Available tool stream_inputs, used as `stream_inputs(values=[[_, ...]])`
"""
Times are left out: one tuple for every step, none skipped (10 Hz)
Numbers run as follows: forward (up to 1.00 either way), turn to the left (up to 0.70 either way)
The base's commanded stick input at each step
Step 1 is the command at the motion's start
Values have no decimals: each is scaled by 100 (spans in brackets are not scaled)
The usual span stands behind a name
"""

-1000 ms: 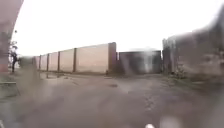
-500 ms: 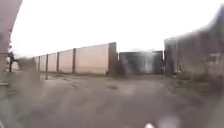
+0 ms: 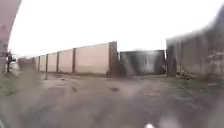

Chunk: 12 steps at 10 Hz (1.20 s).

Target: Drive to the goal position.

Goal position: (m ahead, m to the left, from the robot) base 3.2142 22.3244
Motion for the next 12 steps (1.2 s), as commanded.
stream_inputs(values=[[50,2],[50,2],[50,4],[50,25],[50,52],[50,52],[50,52],[50,52],[50,52],[50,52],[50,52],[50,52]])
